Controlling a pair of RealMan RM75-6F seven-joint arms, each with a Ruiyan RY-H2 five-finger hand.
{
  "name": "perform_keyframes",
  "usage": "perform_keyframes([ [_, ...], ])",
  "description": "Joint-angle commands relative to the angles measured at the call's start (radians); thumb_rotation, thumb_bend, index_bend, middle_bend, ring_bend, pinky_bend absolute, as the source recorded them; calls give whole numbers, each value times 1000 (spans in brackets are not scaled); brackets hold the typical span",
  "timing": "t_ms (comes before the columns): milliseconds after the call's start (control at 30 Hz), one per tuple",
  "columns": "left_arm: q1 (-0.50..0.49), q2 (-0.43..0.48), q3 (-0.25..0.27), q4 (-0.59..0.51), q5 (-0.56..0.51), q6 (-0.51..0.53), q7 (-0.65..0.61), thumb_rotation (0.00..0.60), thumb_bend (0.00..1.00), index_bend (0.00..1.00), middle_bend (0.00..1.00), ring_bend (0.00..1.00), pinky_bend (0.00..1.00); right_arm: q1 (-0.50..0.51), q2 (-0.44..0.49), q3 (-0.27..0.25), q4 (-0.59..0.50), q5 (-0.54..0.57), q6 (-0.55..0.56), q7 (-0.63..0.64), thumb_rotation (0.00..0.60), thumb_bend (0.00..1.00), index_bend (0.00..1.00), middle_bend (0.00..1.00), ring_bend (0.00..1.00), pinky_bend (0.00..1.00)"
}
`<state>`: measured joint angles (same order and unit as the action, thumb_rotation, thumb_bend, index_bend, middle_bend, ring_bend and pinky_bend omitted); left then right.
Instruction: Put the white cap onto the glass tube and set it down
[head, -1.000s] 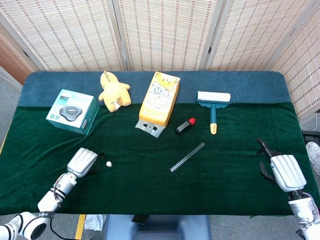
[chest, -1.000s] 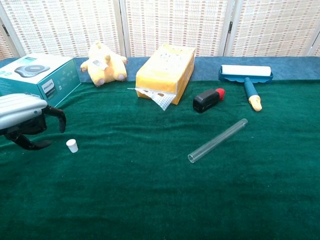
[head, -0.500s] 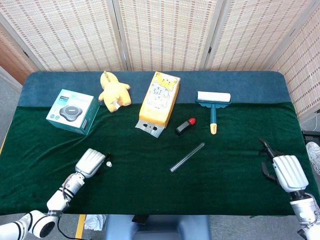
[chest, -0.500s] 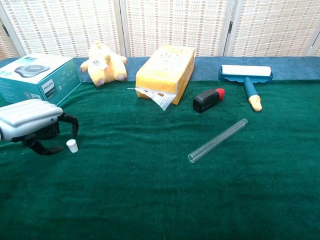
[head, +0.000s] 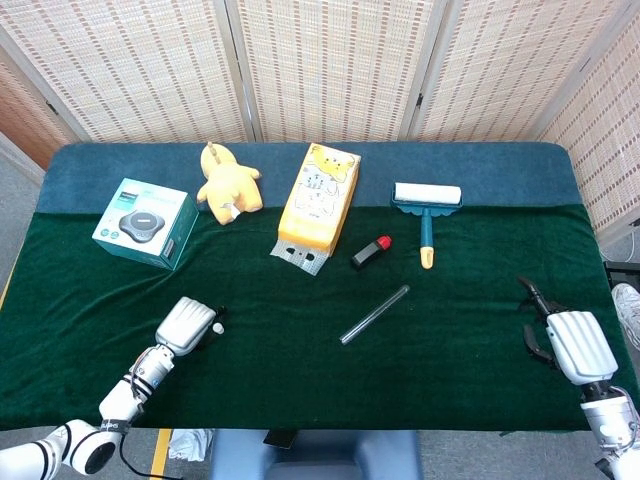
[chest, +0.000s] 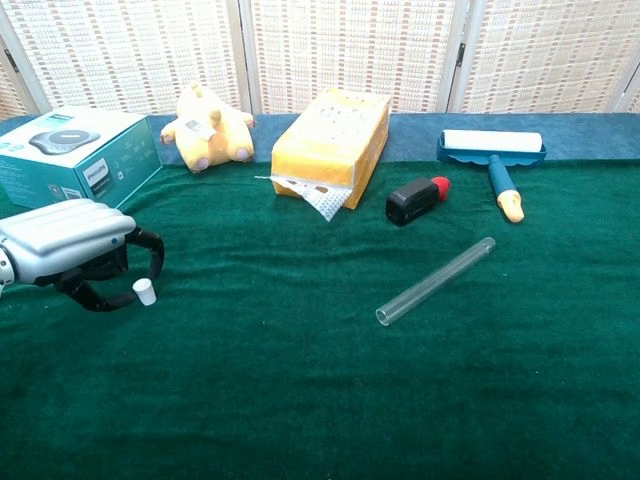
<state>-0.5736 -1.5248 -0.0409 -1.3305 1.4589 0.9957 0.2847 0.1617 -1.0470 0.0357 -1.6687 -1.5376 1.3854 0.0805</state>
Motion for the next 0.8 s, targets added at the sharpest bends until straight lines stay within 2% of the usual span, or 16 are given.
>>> perform_keyframes([
  [33, -1, -2, 2, 1, -1, 0, 0, 600, 410, 472, 997, 865, 828, 0, 0, 0, 0, 1, 0, 0, 600, 647, 17, 417, 469, 612],
  [567, -8, -15, 10, 23, -11, 5, -9, 600, 413, 506, 997, 866, 828, -2, 1, 3, -4, 7, 0, -5, 600, 647, 17, 417, 469, 614],
  [800, -13, -17, 13, 32, -6, 7, -23, 600, 455, 544, 999, 867, 828, -2, 2, 4, -7, 13, -5, -8, 600, 647, 23, 417, 469, 616],
])
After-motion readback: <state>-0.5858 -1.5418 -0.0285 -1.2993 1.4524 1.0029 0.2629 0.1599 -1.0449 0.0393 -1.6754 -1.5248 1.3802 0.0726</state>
